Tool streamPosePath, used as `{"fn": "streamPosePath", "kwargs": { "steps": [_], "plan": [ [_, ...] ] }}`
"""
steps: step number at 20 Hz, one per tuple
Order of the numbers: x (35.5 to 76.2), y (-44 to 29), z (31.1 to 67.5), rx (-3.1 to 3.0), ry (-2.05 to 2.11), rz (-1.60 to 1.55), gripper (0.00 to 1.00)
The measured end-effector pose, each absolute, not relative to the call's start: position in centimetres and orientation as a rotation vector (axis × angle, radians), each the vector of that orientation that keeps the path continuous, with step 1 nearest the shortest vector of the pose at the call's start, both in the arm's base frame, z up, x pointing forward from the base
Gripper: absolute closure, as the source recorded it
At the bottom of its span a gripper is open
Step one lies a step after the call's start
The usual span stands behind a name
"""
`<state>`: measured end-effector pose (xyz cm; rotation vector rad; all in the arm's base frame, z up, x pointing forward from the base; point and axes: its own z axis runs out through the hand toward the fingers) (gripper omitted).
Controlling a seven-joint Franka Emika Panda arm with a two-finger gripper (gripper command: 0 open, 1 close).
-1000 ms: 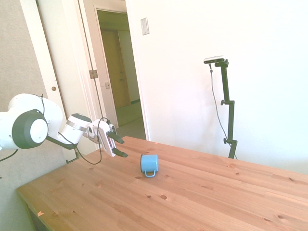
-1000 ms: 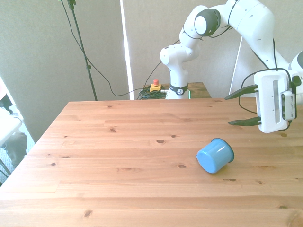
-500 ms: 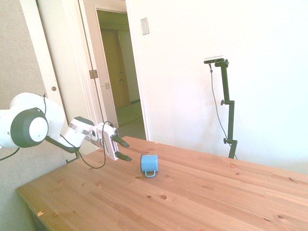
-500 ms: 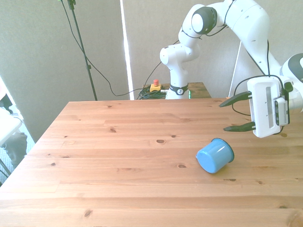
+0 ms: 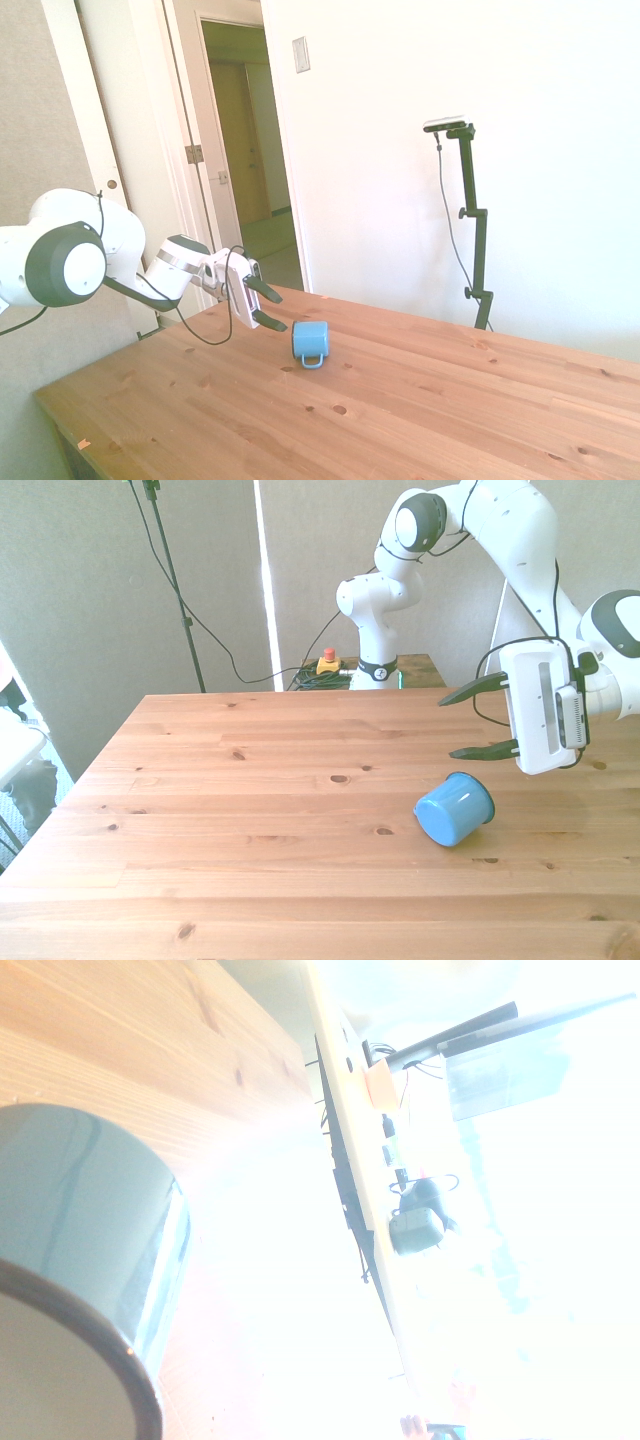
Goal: Flip the mug upright
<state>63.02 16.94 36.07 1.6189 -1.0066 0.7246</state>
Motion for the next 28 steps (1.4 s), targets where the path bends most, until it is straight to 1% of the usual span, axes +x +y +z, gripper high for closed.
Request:
{"fn": "streamPosePath", "kwargs": {
  "steps": [5,8,13,16,23,28],
  "plan": [
    [62.3,17.5,34.3,1.632,-0.968,0.723,0.00],
    [62.1,18.2,33.9,1.632,-0.949,0.739,0.00],
    [62.8,18.1,34.9,1.627,-0.970,0.763,0.00],
    [63.0,18.4,35.0,1.600,-0.990,0.767,0.00],
    [63.7,20.1,32.9,1.556,-1.053,0.770,0.00],
    [64.2,20.6,34.2,1.590,-1.058,0.753,0.00]
  ]
}}
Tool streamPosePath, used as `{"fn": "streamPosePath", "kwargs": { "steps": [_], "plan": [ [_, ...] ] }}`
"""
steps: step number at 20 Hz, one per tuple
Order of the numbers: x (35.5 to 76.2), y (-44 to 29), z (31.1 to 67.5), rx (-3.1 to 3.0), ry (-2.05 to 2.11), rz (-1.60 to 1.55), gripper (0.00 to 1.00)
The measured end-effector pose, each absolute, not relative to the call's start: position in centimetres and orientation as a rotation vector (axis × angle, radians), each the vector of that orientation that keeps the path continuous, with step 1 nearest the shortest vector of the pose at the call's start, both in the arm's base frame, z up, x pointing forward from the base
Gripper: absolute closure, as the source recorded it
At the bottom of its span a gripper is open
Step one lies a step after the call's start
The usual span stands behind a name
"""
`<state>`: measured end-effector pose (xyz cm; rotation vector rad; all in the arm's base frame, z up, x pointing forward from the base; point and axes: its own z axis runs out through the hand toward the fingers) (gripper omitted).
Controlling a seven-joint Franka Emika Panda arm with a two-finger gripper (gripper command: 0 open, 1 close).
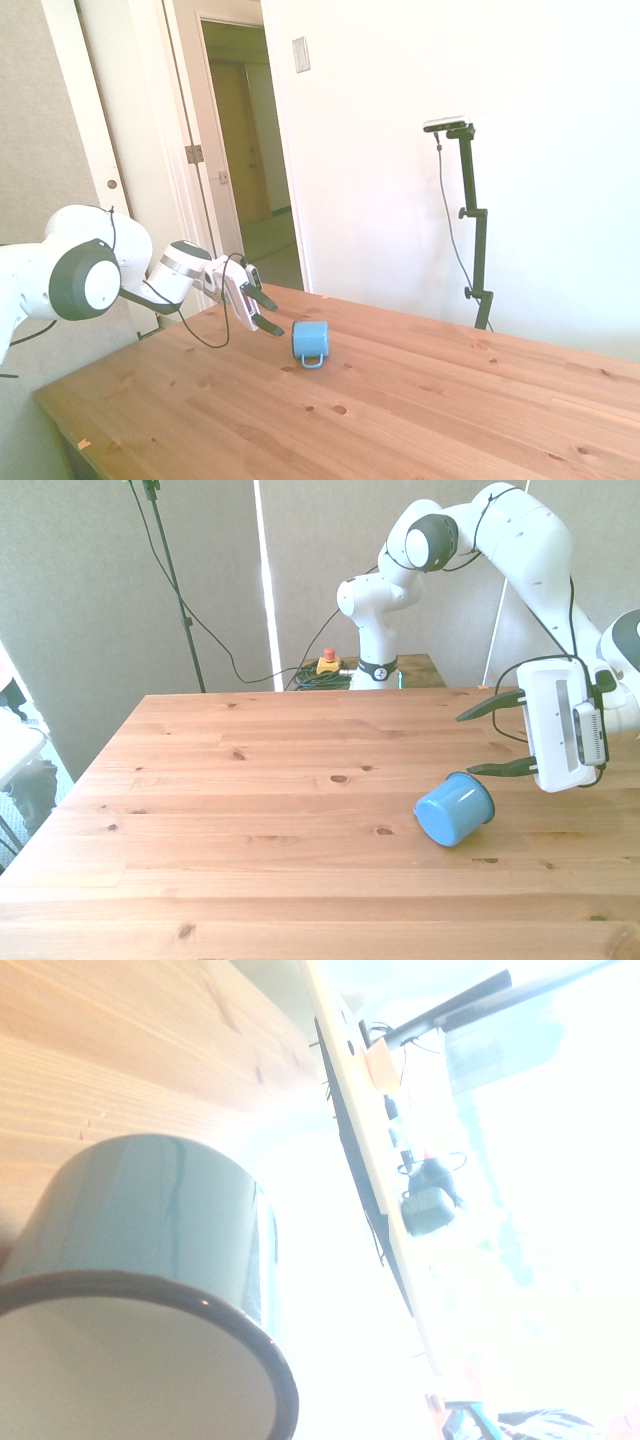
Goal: Flip the mug upright
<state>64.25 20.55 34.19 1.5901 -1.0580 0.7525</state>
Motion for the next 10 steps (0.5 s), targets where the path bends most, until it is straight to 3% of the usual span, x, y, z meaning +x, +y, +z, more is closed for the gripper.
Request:
{"fn": "streamPosePath", "kwargs": {
  "steps": [10],
  "plan": [
    [62.7,21.3,31.3,1.625,-0.844,0.816,0.00]
  ]
}}
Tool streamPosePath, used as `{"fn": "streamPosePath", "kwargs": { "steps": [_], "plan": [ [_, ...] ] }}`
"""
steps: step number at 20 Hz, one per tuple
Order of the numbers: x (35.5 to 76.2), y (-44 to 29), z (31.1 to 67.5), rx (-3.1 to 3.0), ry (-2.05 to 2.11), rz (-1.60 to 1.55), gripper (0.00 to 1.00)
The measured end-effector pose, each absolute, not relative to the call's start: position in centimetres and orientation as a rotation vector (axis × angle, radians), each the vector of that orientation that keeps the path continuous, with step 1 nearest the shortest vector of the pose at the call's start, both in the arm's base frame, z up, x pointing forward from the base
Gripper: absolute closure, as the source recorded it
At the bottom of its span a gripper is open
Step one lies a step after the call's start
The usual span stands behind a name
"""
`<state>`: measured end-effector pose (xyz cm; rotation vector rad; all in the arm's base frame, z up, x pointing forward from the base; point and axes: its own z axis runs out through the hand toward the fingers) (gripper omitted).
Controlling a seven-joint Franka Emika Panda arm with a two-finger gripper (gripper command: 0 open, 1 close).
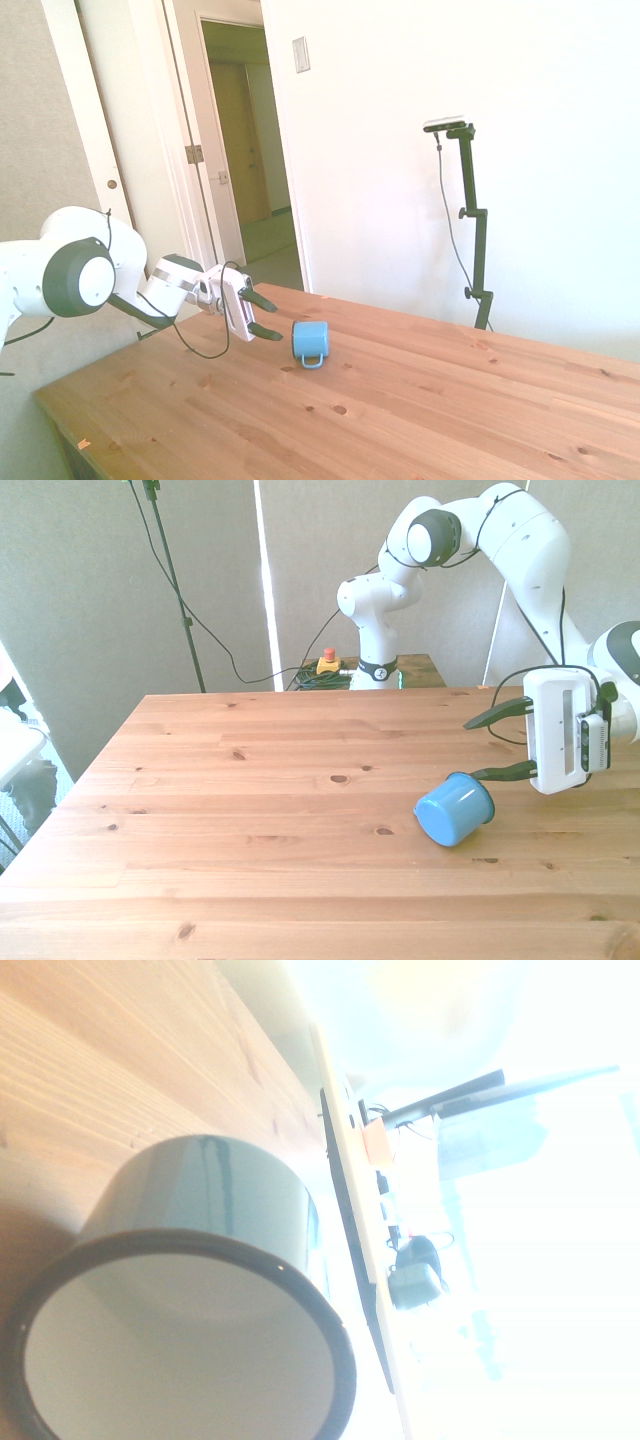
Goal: Flip the mug upright
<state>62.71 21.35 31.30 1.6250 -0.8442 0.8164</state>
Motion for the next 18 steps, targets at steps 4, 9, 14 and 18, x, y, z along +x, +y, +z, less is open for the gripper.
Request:
{"fn": "streamPosePath", "kwargs": {
  "steps": [4,9,14,18],
  "plan": [
    [61.8,21.8,31.1,1.651,-0.756,0.846,0.00],
    [61.3,22.1,32.2,1.659,-0.740,0.860,0.00],
    [61.5,21.3,32.2,1.654,-0.748,0.853,0.00],
    [61.8,19.8,32.9,1.666,-0.763,0.852,0.00]
  ]
}}
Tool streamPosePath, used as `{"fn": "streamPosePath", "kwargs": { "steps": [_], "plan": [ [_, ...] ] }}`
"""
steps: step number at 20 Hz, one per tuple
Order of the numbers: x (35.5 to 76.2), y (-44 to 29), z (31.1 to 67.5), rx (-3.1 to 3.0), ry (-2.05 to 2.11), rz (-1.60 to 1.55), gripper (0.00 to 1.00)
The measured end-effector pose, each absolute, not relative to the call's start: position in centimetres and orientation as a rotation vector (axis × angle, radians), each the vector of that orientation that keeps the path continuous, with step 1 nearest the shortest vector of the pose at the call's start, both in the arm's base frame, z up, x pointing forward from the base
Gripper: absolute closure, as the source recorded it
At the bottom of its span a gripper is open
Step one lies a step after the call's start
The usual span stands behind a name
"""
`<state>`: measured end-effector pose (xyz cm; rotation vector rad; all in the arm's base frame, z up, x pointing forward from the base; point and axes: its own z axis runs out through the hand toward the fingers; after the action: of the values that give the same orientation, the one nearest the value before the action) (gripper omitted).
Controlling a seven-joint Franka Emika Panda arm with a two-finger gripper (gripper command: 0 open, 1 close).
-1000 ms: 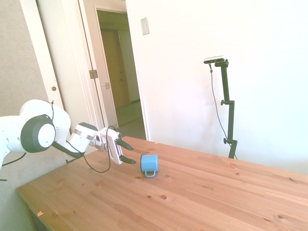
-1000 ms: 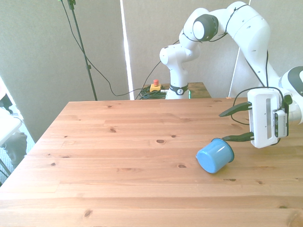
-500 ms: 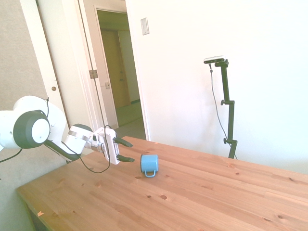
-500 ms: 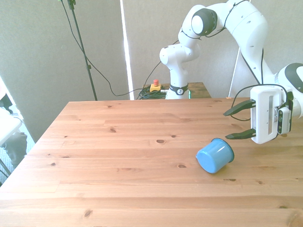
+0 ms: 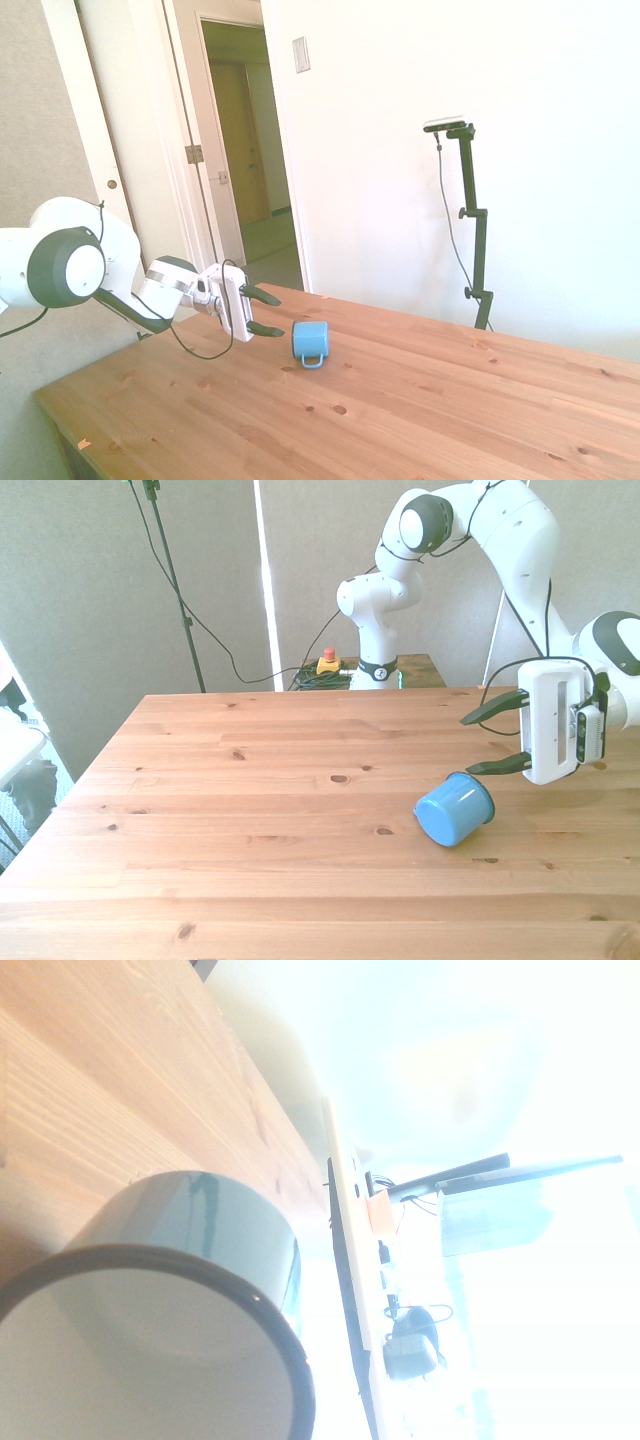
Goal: Flip the mug upright
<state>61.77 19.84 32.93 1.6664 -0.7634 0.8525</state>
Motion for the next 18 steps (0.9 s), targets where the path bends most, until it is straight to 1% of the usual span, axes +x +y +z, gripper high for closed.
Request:
{"fn": "streamPosePath", "kwargs": {
  "steps": [3,9,13,18],
  "plan": [
    [61.9,18.8,33.2,1.675,-0.770,0.849,0.00],
    [62.0,18.2,32.1,1.676,-0.760,0.833,0.00],
    [62.8,16.3,31.4,1.678,-0.770,0.813,0.00],
    [63.4,15.8,32.0,1.684,-0.775,0.806,0.00]
  ]
}}
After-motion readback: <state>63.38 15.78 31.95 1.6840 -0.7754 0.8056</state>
